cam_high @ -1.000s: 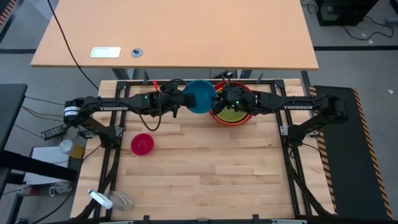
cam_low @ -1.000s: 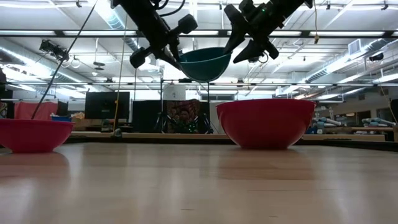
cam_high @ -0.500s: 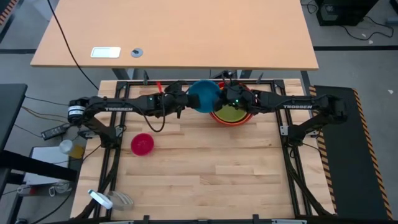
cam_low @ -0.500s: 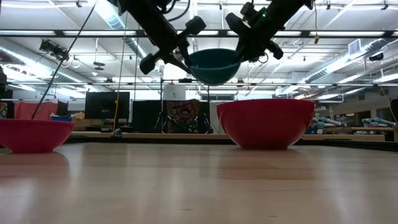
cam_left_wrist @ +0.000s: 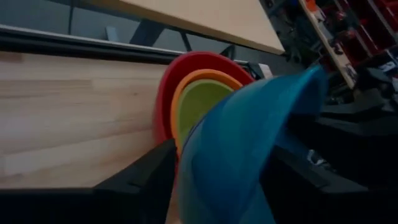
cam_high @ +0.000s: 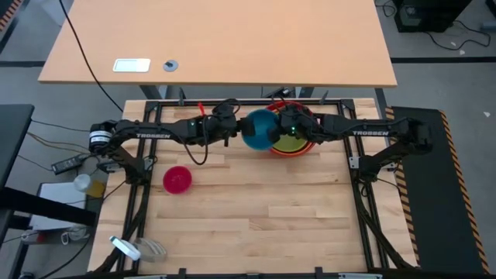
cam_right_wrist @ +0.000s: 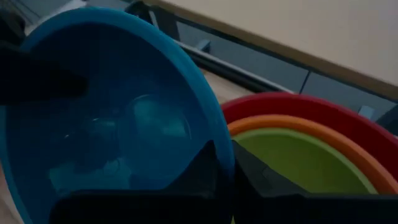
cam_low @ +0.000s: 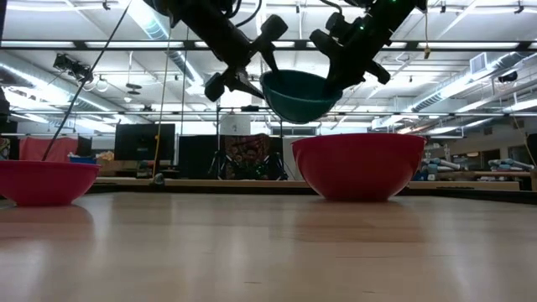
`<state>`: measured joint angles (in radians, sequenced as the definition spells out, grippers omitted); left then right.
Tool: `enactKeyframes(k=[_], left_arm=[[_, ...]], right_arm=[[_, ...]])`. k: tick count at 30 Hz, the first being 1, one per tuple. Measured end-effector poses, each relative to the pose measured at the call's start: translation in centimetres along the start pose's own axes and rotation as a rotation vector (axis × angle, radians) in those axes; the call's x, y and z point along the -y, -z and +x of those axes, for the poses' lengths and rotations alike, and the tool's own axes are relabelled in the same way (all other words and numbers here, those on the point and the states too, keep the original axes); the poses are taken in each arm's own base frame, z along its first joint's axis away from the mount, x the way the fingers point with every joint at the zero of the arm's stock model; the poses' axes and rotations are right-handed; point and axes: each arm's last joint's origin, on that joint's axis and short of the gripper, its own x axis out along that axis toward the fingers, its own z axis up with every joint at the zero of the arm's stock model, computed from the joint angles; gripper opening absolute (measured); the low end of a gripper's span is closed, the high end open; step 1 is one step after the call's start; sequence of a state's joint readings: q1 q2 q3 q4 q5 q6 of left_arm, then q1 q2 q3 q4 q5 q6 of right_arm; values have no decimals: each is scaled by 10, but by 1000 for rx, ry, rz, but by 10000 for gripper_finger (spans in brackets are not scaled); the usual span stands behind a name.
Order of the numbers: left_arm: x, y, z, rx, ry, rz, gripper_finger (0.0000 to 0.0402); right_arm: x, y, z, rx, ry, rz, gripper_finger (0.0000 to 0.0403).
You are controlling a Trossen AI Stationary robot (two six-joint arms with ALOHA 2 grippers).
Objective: Nest bowls inside each other
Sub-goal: Stack the blue bowl on top of the green bowl
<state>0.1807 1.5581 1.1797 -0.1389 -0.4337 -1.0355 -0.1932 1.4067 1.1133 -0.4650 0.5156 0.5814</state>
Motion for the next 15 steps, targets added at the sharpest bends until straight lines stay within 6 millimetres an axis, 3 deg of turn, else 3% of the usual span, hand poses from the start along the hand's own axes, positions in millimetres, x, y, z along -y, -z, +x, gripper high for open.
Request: enactKeyframes(k=[15], left_arm=[[5,-2,-9,-70,78,126,254]], right_arm=[[36,2,4,-184,120,6,31]])
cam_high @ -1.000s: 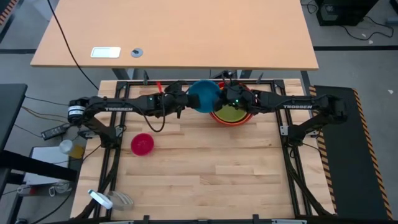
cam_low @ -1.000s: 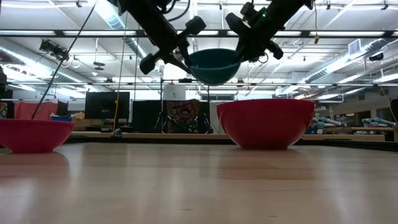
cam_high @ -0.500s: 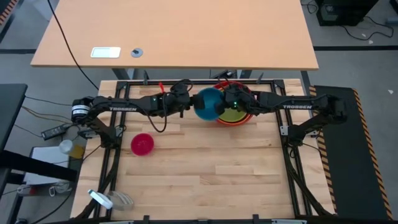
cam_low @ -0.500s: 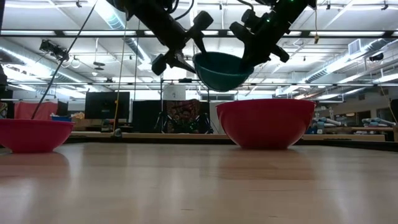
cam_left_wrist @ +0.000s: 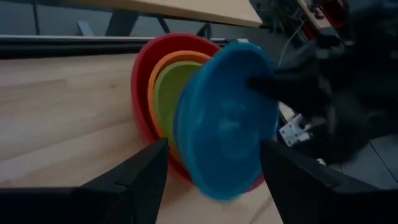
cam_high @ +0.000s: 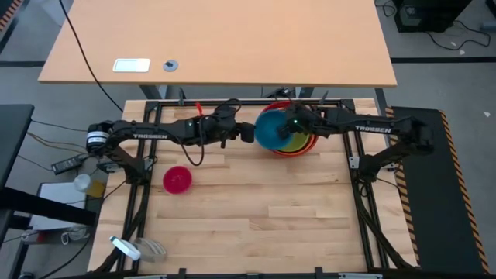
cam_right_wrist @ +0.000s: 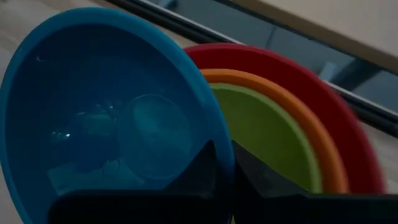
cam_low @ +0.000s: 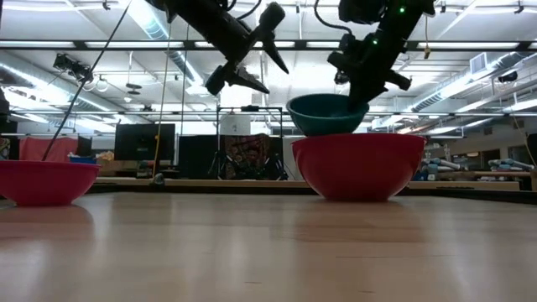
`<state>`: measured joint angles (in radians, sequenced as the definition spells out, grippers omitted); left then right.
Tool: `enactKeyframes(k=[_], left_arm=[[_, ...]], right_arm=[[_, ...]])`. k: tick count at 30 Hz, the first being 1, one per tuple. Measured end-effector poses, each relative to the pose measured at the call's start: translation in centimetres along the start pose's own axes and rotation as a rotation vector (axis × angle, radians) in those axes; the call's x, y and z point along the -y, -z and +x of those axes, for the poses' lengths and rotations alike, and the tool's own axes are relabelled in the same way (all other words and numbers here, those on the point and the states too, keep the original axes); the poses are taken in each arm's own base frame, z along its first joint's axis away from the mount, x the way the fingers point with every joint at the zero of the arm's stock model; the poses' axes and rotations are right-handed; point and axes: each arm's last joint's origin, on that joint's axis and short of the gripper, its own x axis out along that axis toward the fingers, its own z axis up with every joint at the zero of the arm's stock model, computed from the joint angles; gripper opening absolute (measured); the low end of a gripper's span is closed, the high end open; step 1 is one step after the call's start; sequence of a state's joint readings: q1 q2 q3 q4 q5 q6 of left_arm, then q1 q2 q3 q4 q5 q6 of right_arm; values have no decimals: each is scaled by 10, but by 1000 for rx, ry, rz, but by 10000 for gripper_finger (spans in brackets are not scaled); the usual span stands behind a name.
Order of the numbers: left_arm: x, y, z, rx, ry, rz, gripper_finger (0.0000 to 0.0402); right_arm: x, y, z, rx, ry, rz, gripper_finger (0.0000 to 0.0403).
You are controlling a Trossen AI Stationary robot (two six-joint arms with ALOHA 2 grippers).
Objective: Nest bowls inside each other
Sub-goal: Stack the blue bowl on top of the green bowl
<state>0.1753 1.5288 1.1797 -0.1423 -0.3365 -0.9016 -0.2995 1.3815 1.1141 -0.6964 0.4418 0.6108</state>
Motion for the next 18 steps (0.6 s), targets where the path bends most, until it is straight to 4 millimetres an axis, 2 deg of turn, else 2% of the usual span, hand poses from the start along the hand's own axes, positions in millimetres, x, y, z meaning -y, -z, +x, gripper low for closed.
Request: enactKeyframes(k=[6,10,18], left_arm=[[4,-8,-13,-1,57,41,254],[7,-10,-20,-17,94,71,254],[5,6,-27,-148,65,207,254]], right_arm=[[24,-6,-1,-35,75,22,32],[38,-5,8,-82,100,13,32],[56,27,45,-190,33,33,32]])
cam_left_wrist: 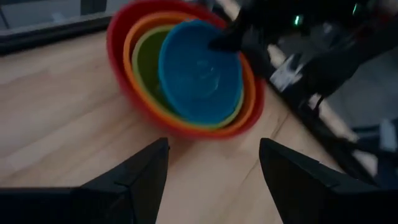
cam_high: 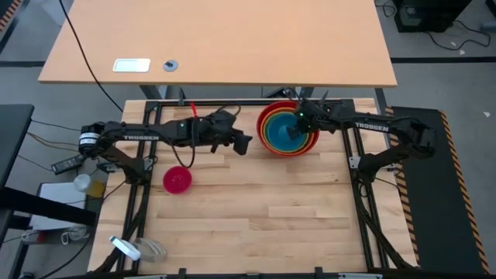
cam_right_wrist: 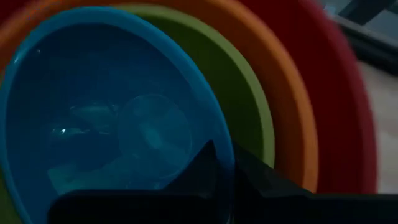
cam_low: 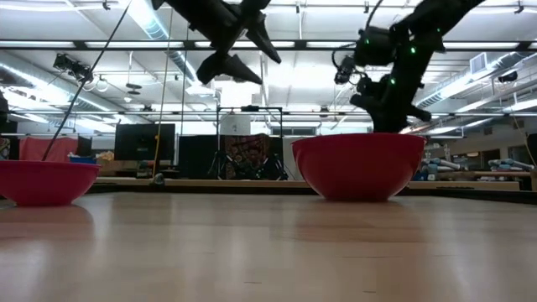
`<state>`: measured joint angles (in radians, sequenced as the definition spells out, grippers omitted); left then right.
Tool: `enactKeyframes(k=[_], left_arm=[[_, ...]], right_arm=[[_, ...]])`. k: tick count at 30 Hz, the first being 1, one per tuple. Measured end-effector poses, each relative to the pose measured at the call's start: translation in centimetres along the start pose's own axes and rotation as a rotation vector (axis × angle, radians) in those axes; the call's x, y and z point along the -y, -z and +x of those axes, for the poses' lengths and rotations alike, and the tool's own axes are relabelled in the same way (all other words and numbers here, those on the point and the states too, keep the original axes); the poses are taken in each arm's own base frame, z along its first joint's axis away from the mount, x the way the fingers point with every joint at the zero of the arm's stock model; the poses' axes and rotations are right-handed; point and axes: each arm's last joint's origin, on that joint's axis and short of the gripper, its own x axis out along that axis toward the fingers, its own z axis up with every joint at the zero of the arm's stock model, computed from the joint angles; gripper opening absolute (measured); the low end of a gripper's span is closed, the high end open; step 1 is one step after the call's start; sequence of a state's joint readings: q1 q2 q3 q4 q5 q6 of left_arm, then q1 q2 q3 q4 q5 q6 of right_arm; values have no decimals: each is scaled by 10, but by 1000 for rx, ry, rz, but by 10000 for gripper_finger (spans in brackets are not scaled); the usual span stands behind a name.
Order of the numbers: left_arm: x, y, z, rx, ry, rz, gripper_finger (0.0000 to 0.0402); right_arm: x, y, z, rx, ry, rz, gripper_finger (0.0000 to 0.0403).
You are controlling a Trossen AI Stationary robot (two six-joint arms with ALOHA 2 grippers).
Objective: Nest bowls inside each other
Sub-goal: Stack the blue bowl on top of the green bowl, then stack the pink bowl on top of the blue bowl
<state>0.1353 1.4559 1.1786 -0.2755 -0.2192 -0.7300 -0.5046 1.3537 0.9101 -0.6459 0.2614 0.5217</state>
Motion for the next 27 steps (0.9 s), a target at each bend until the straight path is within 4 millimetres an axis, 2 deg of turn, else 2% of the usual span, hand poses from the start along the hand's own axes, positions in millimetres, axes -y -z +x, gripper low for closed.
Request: enactKeyframes(k=[6,10,19,23,27], left_arm=[[6,10,-2,-56,6,32,254],[9,15,-4,-102,44,65,254],[-5,27,-17,-306,-26,167,254],[-11,28,-31,-358,-62,209,254],[-20,32,-42,-447,-115,235,254]], right_arm=[[5,11,14,-4,-15,13,33],[5,13,17,-6,-28,-15,49],[10,7,14,-86,-133,-27,156],[14,0,4,-116,-71,-26,199],[17,-8,-12,-100,16,-52,220]])
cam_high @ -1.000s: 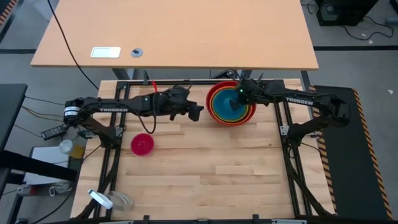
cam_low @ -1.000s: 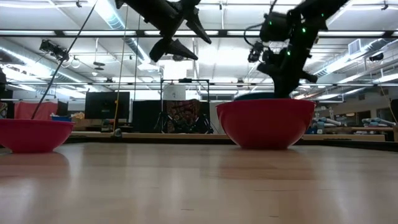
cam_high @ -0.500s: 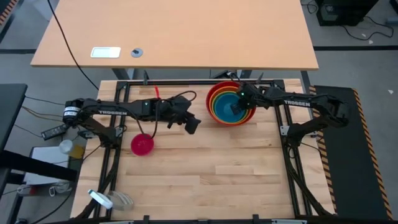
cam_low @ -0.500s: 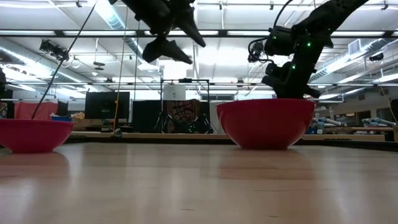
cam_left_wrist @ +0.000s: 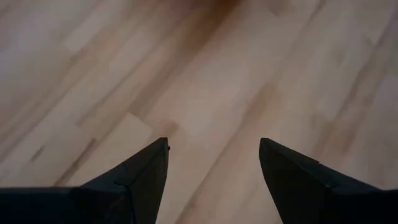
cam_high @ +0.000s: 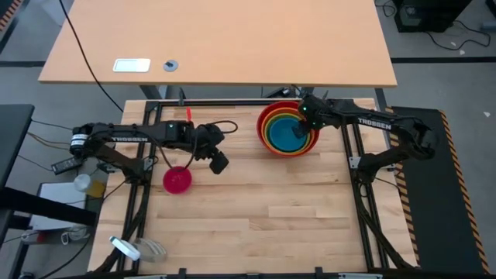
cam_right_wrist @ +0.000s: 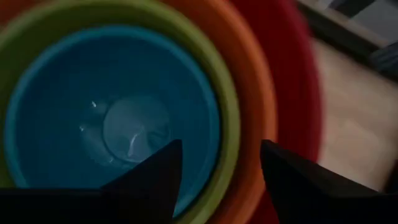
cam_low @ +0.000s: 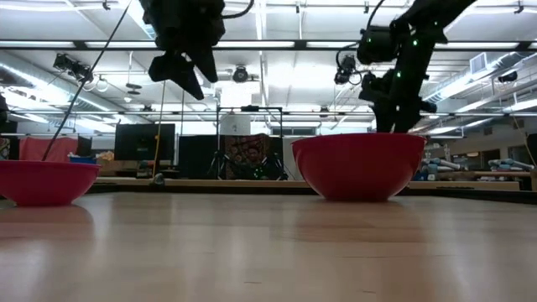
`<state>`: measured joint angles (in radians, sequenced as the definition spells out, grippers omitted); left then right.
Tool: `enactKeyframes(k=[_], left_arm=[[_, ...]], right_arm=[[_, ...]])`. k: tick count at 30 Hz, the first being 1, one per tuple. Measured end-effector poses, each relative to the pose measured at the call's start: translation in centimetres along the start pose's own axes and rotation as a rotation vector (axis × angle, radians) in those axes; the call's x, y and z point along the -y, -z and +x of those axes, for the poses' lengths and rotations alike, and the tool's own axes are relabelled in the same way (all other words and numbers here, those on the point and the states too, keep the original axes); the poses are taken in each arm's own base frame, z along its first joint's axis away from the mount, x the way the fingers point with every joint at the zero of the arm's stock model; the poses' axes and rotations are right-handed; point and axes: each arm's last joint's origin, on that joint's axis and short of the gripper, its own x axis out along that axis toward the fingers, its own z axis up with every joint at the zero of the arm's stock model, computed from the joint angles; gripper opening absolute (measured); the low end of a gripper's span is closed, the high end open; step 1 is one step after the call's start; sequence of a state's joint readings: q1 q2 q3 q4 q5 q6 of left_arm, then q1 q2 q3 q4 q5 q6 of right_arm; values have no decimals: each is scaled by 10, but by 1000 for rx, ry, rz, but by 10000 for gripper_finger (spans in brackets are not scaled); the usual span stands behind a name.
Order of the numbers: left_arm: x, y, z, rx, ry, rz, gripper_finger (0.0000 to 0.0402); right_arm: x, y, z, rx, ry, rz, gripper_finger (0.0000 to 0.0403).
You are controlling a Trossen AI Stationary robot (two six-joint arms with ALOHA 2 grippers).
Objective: Nest bowls inside each other
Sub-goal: Stack the pink bowl on top of the blue bowl
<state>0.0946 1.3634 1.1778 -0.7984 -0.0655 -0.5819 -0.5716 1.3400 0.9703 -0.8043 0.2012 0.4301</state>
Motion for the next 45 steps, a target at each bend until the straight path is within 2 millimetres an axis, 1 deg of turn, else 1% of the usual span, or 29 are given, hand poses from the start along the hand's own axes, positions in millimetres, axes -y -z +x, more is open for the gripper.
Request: enactKeyframes(k=[2,5,9,13,18,23,26,32,36,40,43,45], left_arm=[[-4,3,-3,-53,12,3,254],[-12,11,-5,-186,13,10,254],[-19,24,-7,-338,-43,73,254],[-25,33,-6,-473,-98,149,254],[-29,41,1,-626,-139,262,254],[-29,42,11,-698,-144,342,254],[-30,44,19,-728,-141,379,251],[-37,58,31,-837,-156,447,229],[-41,70,33,-893,-227,545,217],[-39,76,33,-883,-346,647,216],[-36,77,32,-866,-382,634,217],[-36,77,28,-848,-363,605,215]], right_arm=[[0,-5,-9,23,22,-13,223],[-2,-14,-23,82,-2,-12,224],[-11,-22,-43,156,-42,-46,223],[-25,-28,-60,244,-100,-126,223],[-47,-30,-74,352,-186,-209,223],[-66,-24,-83,412,-264,-252,223],[-75,-17,-86,413,-291,-284,223],[-87,-7,-91,402,-335,-293,222],[-93,-1,-94,394,-360,-281,222],[-98,4,-96,399,-364,-284,222],[-101,7,-98,404,-367,-292,222],[-102,8,-99,405,-367,-283,222]])
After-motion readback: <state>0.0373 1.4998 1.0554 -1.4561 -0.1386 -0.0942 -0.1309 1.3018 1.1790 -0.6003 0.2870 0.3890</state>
